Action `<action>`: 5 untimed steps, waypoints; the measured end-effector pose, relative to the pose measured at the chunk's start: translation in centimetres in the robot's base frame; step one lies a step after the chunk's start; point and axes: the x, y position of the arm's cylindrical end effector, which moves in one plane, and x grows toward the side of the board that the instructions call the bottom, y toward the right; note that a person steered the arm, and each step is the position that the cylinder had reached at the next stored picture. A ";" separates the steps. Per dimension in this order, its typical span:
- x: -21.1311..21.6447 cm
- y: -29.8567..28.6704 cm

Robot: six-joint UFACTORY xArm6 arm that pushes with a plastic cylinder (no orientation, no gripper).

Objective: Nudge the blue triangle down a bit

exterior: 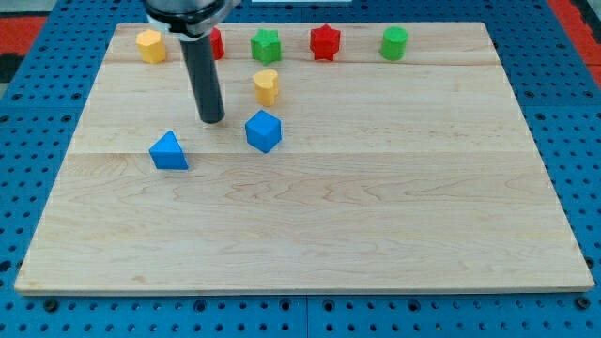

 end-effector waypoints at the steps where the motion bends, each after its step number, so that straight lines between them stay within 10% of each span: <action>1: 0.3 -2.1; 5: 6.7 -4.8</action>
